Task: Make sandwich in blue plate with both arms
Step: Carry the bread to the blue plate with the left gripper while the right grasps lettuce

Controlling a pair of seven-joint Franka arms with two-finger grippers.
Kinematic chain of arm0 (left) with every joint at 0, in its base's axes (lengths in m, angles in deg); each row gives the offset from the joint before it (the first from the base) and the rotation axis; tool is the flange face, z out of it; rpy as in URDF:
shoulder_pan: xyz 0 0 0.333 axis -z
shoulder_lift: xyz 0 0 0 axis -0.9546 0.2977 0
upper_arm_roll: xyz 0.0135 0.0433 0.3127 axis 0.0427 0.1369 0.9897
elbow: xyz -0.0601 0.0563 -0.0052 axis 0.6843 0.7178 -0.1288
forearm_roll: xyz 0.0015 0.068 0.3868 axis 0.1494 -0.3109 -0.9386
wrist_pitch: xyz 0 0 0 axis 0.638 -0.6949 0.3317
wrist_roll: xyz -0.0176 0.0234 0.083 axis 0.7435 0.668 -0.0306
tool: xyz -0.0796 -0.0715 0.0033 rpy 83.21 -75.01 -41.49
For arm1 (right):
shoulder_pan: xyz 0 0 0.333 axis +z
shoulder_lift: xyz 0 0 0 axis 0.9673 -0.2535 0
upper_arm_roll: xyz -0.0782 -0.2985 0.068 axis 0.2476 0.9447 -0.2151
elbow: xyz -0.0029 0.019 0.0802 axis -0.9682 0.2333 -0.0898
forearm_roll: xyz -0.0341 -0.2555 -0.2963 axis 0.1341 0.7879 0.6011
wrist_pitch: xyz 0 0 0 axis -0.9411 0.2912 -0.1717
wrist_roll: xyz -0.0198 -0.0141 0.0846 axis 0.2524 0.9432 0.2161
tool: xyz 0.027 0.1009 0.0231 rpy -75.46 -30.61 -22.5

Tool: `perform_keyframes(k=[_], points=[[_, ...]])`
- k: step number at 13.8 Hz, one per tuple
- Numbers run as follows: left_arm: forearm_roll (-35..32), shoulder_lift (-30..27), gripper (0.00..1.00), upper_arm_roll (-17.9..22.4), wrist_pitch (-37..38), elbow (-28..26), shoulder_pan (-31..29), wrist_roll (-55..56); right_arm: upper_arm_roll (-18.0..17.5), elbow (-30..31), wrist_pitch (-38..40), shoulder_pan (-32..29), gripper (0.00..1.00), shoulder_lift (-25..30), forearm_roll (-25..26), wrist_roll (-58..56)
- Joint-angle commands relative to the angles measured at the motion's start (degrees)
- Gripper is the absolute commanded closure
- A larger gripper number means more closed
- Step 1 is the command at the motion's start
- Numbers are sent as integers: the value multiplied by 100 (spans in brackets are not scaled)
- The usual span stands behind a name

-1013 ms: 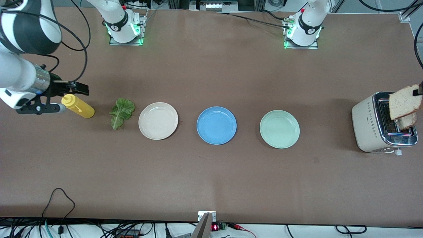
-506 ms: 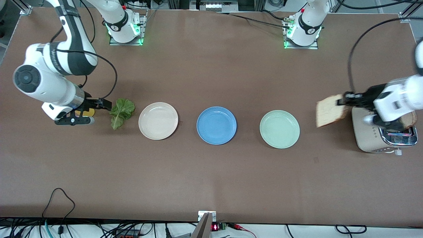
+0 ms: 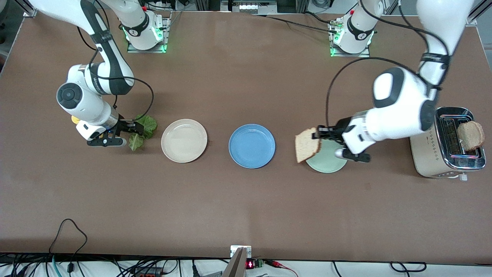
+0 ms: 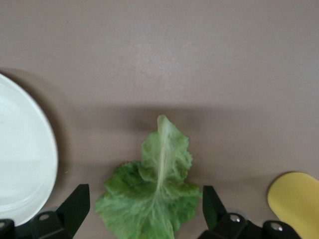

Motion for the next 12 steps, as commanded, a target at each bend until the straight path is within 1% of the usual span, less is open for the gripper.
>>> perform_keyframes(k=[1, 4, 6, 7, 8, 10, 12], points=[[219, 239, 99, -5, -695, -93, 462, 451, -3, -5, -234, -13, 0, -262, 54, 77], [228, 591, 99, -14, -1126, -76, 911, 645, -3, -14, -348, -22, 0, -421, 54, 77], [263, 837, 99, -14, -1250, 12, 1088, 646, 6, -14, -410, -22, 0, -517, 54, 50], [377, 908, 99, -14, -1329, 21, 1123, 646, 6, -14, -445, -30, 3, -544, 54, 33], [465, 978, 99, -14, -1408, 73, 1245, 628, 15, -14, -489, -30, 3, -588, 54, 24], [561, 1153, 99, -14, -1487, 283, 1448, 637, 32, -5, -568, -39, 3, -649, 54, -2], [738, 1338, 99, -5, -1558, 494, 1519, 628, 41, -14, -595, -57, 6, -693, 54, -20]])
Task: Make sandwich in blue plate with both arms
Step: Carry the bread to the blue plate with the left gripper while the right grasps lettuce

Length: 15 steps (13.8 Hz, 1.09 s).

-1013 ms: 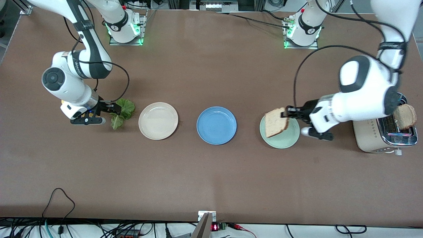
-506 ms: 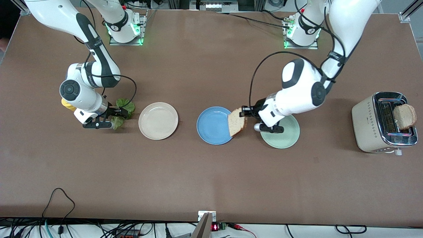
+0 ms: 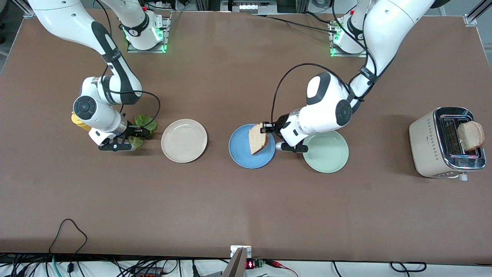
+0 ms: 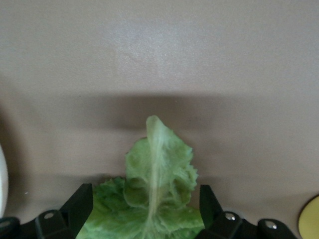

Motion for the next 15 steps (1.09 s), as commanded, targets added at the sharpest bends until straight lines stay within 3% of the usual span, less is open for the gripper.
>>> perform_keyframes(k=[1, 6, 8, 10, 12, 13, 15], points=[[201, 338, 99, 9, -48, 409, 117, -30, -8, -10, -141, -78, 8, -58, 54, -19], [209, 487, 96, 35, -56, 463, 275, -65, -8, -10, -133, -122, 40, -58, 63, -55], [192, 601, 92, 35, -65, 619, 276, -74, -8, -10, -133, -113, 59, -58, 63, -55], [166, 707, 81, 35, -65, 656, 276, -101, -8, -10, -124, -113, 75, -58, 63, -116], [121, 778, 21, 70, -65, 665, 276, -179, -8, -10, -115, -104, 88, -58, 63, -204], [113, 787, 0, 96, -65, 665, 241, -258, -8, -28, -98, -104, 96, -50, 63, -213], [139, 830, 0, 140, -65, 630, 153, -600, -8, -72, -63, -95, 100, 38, 63, -283]])
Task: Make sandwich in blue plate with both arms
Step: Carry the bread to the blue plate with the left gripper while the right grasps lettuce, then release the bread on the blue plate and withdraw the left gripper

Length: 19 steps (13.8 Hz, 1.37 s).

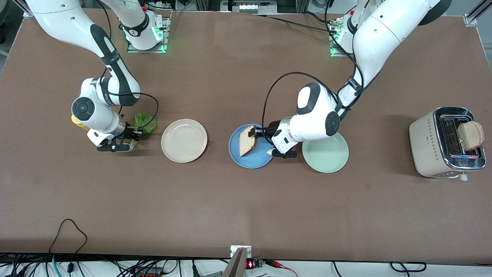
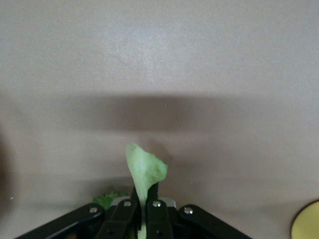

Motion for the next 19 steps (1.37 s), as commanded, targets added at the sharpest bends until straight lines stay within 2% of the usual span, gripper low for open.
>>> perform_keyframes(k=[1, 3, 6, 8, 10, 12, 15, 17, 19], points=[[69, 145, 0, 100, 7, 129, -47, -396, -33, -51, 156, -28, 100, 136, 61, -90], [69, 111, 0, 196, 25, 120, -64, -396, -33, -113, 463, -10, 100, 346, 61, -99], [51, -55, 0, 232, 77, 76, -310, -396, -85, -621, 1691, 33, 100, 663, 27, 49], [16, -467, 0, 302, 235, -20, -433, -396, -94, -1034, 2561, 217, 100, 760, -9, 443], [-421, -889, 0, 599, 751, -3, -530, -396, -94, -1386, 3021, 577, 100, 787, -18, 1180], [-1202, -1215, 0, 890, 1270, 93, -583, -370, -94, -1528, 3066, 1033, 100, 743, -393, 2119], [-2151, -1629, 0, 970, 2026, 172, -942, -379, -85, -2026, 3049, 1851, 100, 472, -1141, 3894], [-2847, -1621, 0, 1083, 3139, 943, -1101, -352, -85, -2676, 3005, 2159, 100, -19, -1518, 5002], [-2938, -1691, 0, 1618, 3583, 1401, -1075, -387, -85, -3318, 2987, 2406, 100, -599, -2046, 5847]])
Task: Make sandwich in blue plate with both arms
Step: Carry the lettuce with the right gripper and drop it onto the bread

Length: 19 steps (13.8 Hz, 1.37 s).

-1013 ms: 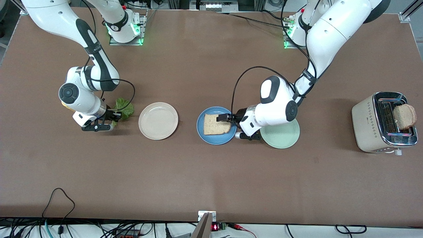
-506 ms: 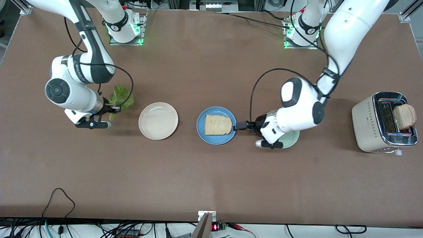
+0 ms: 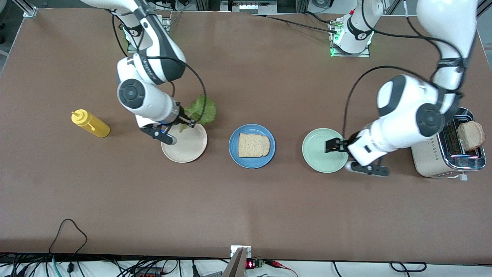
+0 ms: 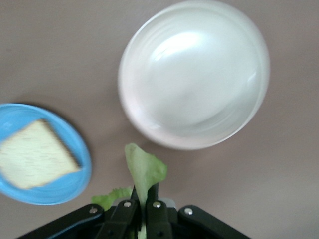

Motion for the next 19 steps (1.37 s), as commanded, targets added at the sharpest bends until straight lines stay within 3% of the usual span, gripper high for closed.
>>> perform_keyframes(k=[1, 5, 7, 11, 14, 17, 19], points=[[-167, -139, 0, 756, 517, 587, 95, -66, 60, -1107, -21, 306, 100, -970, -500, 1028], [-141, -614, 0, 2067, 920, 614, 657, -407, 60, -1478, -1136, 729, 100, -1604, -536, 1752], [-141, -895, 0, 2096, 1071, 614, 667, -523, 52, -1575, -1681, 844, 100, -1867, -632, 1779], [-176, -1238, 0, 2017, 1623, 596, 667, -461, 52, -1857, -1867, 1064, 100, -2237, -703, 1814], [-167, -1388, 0, 2008, 1800, 482, 658, -374, 52, -1857, -1912, 1064, 93, -2317, -703, 1744], [-193, -1564, 0, 2016, 1748, 158, 649, -329, 43, -1865, -1912, 1064, 77, -2352, -712, 1753], [-193, -1625, 0, 2016, 1695, 52, 623, -373, 34, -1892, -1903, 1055, 59, -2396, -738, 1744]])
